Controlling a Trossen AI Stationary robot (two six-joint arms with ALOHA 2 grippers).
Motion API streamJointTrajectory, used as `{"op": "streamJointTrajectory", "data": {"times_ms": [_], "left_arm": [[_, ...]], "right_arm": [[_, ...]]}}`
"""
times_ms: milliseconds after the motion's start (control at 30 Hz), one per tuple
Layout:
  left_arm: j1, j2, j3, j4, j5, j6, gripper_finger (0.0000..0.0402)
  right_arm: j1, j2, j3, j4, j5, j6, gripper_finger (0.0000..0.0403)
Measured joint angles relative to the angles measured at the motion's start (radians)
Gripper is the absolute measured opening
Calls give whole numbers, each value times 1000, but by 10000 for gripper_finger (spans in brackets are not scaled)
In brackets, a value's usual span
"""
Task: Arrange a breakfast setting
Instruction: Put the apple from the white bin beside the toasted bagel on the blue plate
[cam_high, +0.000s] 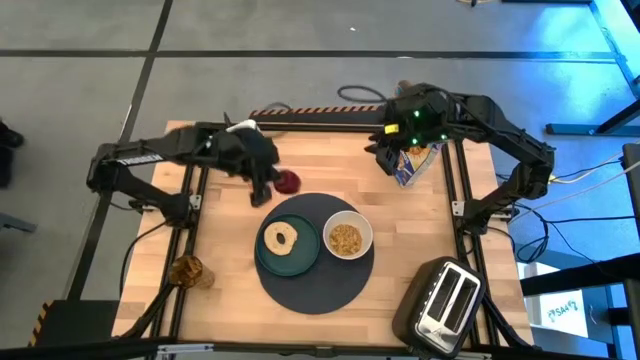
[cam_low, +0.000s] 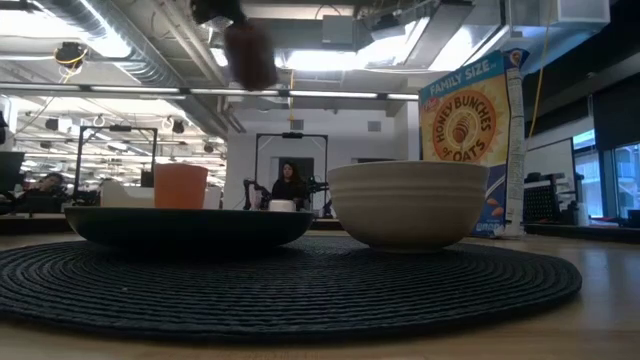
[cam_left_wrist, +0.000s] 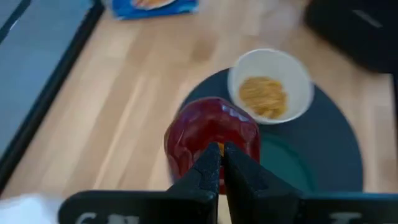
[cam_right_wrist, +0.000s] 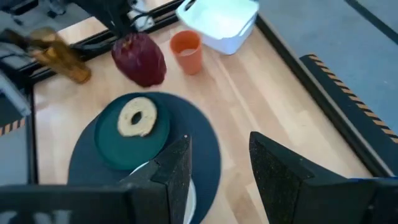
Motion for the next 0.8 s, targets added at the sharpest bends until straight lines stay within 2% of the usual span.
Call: {"op": "streamJointTrajectory", "data": {"times_ms": [333,800], "left_arm": [[-210,173,0,148,-41,-77,3],[-341,386,0,225,-43,-159,3]], "right_arm": [[169,0,0,-17,118,91,152],[423,0,0,-137,212,291,152]]}}
